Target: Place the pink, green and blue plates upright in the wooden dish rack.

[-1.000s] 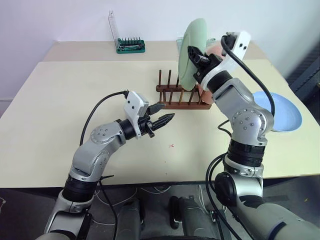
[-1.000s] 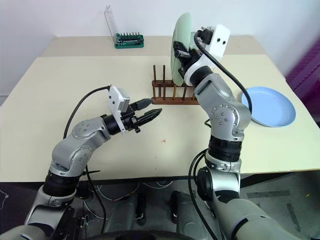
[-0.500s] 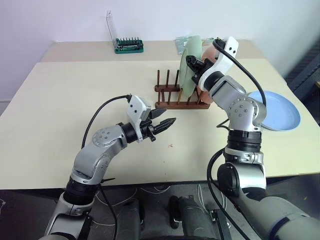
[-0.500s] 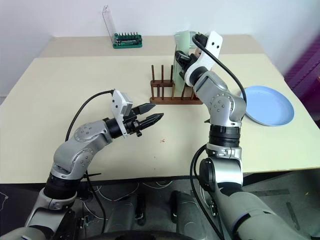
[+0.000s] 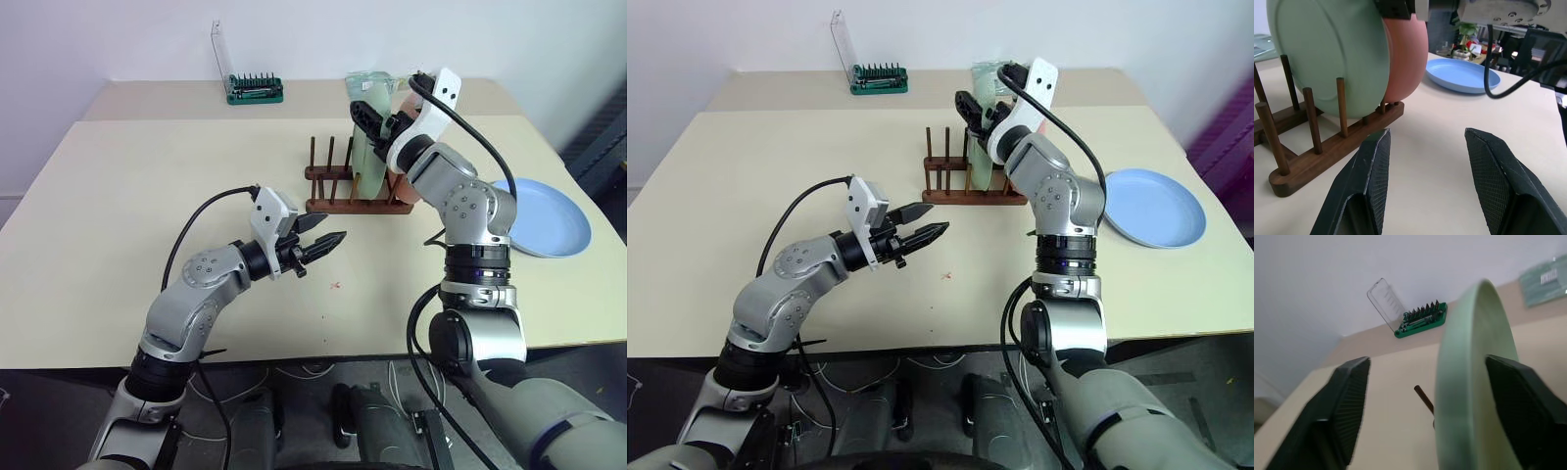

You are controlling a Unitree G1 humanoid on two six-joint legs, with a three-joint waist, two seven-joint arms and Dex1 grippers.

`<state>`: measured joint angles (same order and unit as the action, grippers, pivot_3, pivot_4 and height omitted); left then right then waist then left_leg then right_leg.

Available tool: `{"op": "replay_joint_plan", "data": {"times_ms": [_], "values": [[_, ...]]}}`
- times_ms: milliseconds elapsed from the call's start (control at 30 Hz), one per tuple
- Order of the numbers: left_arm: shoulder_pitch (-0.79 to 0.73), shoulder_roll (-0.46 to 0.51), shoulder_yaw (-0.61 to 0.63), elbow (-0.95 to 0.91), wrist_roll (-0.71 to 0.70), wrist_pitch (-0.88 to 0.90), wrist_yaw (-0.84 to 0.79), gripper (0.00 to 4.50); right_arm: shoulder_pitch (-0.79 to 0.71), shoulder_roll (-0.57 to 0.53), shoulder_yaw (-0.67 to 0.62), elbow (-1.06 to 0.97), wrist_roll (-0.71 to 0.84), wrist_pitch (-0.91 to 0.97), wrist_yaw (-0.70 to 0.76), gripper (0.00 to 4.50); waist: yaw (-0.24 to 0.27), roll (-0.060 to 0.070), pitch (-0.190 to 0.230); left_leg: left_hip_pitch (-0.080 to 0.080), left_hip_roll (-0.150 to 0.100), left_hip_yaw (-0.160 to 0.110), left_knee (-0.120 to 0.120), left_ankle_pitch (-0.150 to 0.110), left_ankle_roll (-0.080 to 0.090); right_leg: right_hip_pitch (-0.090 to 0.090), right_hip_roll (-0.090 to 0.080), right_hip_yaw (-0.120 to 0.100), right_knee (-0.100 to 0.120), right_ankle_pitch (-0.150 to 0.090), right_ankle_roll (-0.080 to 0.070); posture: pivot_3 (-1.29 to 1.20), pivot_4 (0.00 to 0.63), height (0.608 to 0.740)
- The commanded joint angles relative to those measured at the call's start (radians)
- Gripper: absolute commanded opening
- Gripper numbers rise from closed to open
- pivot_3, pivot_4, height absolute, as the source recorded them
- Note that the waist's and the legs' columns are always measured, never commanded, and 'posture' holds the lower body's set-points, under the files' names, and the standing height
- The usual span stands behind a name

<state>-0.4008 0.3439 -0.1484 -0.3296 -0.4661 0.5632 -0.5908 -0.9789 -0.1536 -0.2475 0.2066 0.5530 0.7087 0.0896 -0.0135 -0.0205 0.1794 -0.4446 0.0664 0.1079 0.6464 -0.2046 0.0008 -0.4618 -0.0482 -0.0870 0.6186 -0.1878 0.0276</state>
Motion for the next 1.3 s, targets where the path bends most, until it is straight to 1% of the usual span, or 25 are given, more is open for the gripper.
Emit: {"op": "replay_joint_plan", "data": {"times_ms": [33,167,300,367,433,500,533,567,600,700,767,833,900,967,1067,1300], "values": [[-0.012,-0.006,-0.007,-0.038,0.002,-0.005,-0.007,2.49,-0.024,-0.038,0.039,-0.087,-0.036,-0.044,0.044,3.70,0.000,0.000,0.000,0.000,0.000,0.000,0.000,0.000,0.000,0.000,0.000,0.000,0.000,0.000,0.000,0.00,0.150,0.730],[-0.015,-0.013,-0.013,-0.033,0.006,-0.010,-0.005,2.49,-0.005,-0.114,0.108,-0.153,-0.109,-0.075,0.105,3.70,0.001,0.001,0.001,0.000,0.000,0.000,0.000,0.000,0.000,0.000,0.000,0.000,0.000,0.000,0.000,0.00,0.150,0.730],[-0.018,-0.017,-0.019,-0.027,0.010,-0.017,-0.007,2.49,0.011,-0.161,0.130,-0.193,-0.146,-0.096,0.146,3.70,0.001,0.001,0.001,0.000,0.000,0.000,0.000,0.000,0.000,0.000,0.000,0.000,-0.001,0.000,0.000,0.00,0.150,0.730],[-0.024,-0.023,-0.024,-0.019,0.016,-0.024,-0.009,2.49,0.015,-0.224,0.111,-0.221,-0.154,-0.109,0.188,3.70,0.003,0.002,0.001,0.000,0.000,0.000,0.000,0.000,0.000,0.000,0.000,0.000,-0.001,0.000,0.000,0.00,0.150,0.730],[-0.029,-0.029,-0.027,-0.012,0.024,-0.032,-0.010,2.49,0.024,-0.302,0.096,-0.252,-0.153,-0.142,0.269,3.70,0.006,0.003,0.002,-0.001,0.000,0.000,0.000,0.000,0.000,0.000,-0.001,0.000,-0.002,0.000,0.000,0.00,0.150,0.730],[-0.036,-0.038,-0.029,-0.003,0.032,-0.038,-0.009,2.49,0.061,-0.427,0.070,-0.279,-0.141,-0.202,0.416,3.70,0.008,0.003,0.002,-0.001,-0.001,0.000,0.000,0.000,0.000,0.000,-0.001,0.000,-0.003,-0.001,0.000,0.00,0.150,0.730],[-0.037,-0.042,-0.030,-0.001,0.034,-0.039,-0.010,2.49,0.079,-0.474,0.057,-0.285,-0.135,-0.223,0.468,3.70,0.014,0.003,0.002,-0.002,-0.001,0.000,0.000,-0.001,0.001,0.000,-0.001,0.000,-0.004,-0.001,0.000,0.00,0.150,0.730],[-0.039,-0.042,-0.034,0.001,0.038,-0.043,-0.017,2.49,0.112,-0.546,0.040,-0.279,-0.136,-0.251,0.540,3.70,0.016,0.003,0.002,-0.002,-0.001,0.000,0.000,-0.001,0.002,0.000,-0.001,0.000,-0.005,-0.001,0.000,0.00,0.150,0.730],[-0.040,-0.042,-0.040,0.001,0.041,-0.046,-0.025,2.49,0.136,-0.600,0.022,-0.262,-0.139,-0.265,0.582,3.70,0.019,0.003,0.002,-0.002,-0.001,0.001,0.000,-0.002,0.003,0.001,-0.001,0.000,-0.005,-0.001,0.000,0.00,0.150,0.730],[-0.041,-0.039,-0.069,0.009,0.056,-0.061,-0.061,2.49,0.211,-0.742,-0.048,-0.172,-0.133,-0.230,0.657,3.70,0.026,0.003,0.002,-0.001,-0.003,0.001,0.001,-0.002,0.003,0.001,-0.001,0.000,-0.005,-0.001,0.000,0.00,0.150,0.730],[-0.040,-0.038,-0.086,0.015,0.062,-0.071,-0.081,2.49,0.301,-0.801,-0.051,-0.151,-0.157,-0.244,0.704,3.70,0.027,0.003,0.002,-0.001,-0.002,0.001,0.001,-0.002,0.003,0.001,-0.001,0.000,-0.006,-0.001,0.000,0.00,0.150,0.730],[-0.043,-0.039,-0.101,0.024,0.066,-0.082,-0.103,2.49,0.420,-0.850,-0.019,-0.137,-0.218,-0.289,0.744,3.70,0.023,0.003,0.002,0.000,-0.002,0.001,0.001,-0.002,0.003,0.002,-0.001,0.000,-0.006,-0.001,0.000,0.00,0.150,0.730],[-0.050,-0.043,-0.111,0.036,0.076,-0.096,-0.118,2.49,0.492,-0.848,0.012,-0.096,-0.272,-0.298,0.721,3.70,0.021,0.003,0.002,0.000,-0.002,0.001,0.001,-0.002,0.003,0.002,-0.001,0.000,-0.006,-0.001,0.000,0.00,0.150,0.730],[-0.053,-0.051,-0.112,0.041,0.072,-0.113,-0.134,2.49,0.508,-0.824,0.056,-0.017,-0.344,-0.301,0.649,3.70,0.018,0.004,0.002,0.001,-0.002,0.001,0.001,-0.002,0.003,0.002,0.000,0.001,-0.006,-0.001,0.000,0.00,0.150,0.730],[-0.053,-0.064,-0.111,0.032,0.051,-0.119,-0.160,2.49,0.490,-0.812,0.123,0.098,-0.446,-0.335,0.583,3.70,0.019,0.005,0.002,0.000,-0.003,0.000,0.002,-0.002,0.003,0.001,0.000,0.001,-0.005,-0.001,0.000,0.00,0.150,0.730],[-0.040,-0.068,-0.118,0.018,0.062,-0.112,-0.174,2.49,0.397,-0.759,0.200,0.350,-0.540,-0.377,0.533,3.70,0.022,0.005,0.002,0.000,-0.003,0.000,0.002,-0.002,0.003,0.001,0.001,0.001,-0.005,-0.001,0.000,0.00,0.150,0.730]]}}
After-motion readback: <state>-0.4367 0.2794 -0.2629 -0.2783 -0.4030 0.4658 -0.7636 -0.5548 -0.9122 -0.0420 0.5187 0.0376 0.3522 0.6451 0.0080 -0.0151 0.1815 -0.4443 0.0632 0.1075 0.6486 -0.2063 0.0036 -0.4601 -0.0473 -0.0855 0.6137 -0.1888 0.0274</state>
